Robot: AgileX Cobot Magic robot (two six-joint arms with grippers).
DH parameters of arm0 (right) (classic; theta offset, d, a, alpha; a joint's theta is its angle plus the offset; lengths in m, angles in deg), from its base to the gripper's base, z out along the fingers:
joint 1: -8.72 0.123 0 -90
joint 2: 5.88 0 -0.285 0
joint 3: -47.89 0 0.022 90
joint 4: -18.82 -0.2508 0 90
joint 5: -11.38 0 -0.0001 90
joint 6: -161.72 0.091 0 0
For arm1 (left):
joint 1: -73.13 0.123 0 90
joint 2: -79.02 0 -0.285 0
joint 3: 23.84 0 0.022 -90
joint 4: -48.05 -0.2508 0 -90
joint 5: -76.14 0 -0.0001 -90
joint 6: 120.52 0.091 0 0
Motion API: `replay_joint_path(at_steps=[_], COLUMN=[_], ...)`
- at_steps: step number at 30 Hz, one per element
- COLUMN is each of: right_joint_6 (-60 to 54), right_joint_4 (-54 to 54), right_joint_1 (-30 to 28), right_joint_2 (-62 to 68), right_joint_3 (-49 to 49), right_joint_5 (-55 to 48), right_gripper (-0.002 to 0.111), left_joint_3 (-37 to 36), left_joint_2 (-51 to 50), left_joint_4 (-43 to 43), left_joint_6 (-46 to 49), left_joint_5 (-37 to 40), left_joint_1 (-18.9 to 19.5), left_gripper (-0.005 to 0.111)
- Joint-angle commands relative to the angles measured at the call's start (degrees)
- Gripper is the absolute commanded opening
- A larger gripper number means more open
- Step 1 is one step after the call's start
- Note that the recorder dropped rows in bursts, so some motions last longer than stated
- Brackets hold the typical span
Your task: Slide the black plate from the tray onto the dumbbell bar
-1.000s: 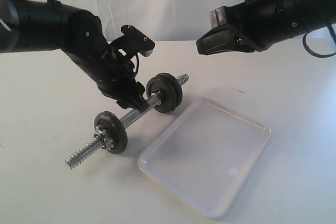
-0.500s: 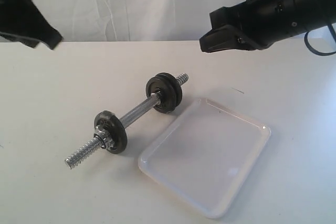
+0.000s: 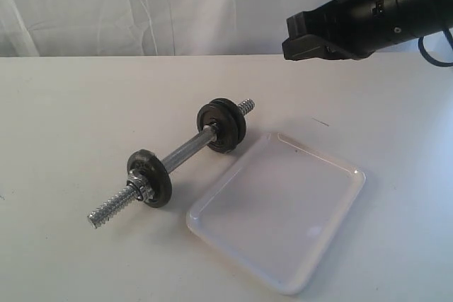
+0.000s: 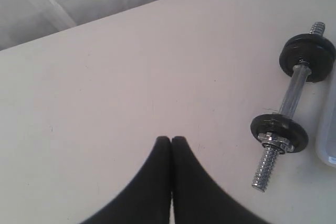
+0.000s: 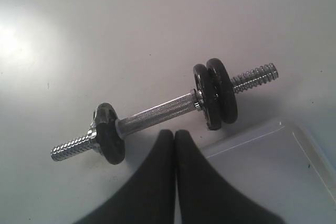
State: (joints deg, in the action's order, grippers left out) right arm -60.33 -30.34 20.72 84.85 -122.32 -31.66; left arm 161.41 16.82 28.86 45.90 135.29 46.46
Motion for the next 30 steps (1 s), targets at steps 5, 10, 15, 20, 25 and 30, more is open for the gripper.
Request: replay_joint_path(at_steps=[5,10,15,20,25,30], right_joint_6=[0.1,0.1,0.1,0.1,0.1,0.1], right_joint_4=[-0.1,-0.1,-0.1,0.0,0.0,0.0], right_joint_1=[0.3,0.3,0.3,0.3,0.3,0.3], right_joint_2=[-0.5,-0.5,-0.5,-0.5,-0.5,-0.5], right_joint_3=[0.2,0.2,0.2,0.2,0.2,0.2], right_joint_5=[0.8,0.8,0.9,0.9,0.9,0.9], right_gripper=[0.0,0.0,0.0,0.0,0.0,0.0], left_joint_3=[0.1,0.1,0.1,0.1,0.1,-0.1], left_joint_2=[2.5,2.4,4.1,9.1,15.2,21.2], left_joint_4=[0.3,0.2,2.3,2.7,2.3,2.9], left_joint_6=[-0.6,-0.6,-0.2,-0.2,-0.2,-2.0], left_joint_5=[0.5,0.5,0.4,0.4,0.4,1.0], left_joint_1=[0.2,-0.3,2.5,10.3,17.2,20.0], left_gripper=[0.0,0.0,0.0,0.0,0.0,0.0])
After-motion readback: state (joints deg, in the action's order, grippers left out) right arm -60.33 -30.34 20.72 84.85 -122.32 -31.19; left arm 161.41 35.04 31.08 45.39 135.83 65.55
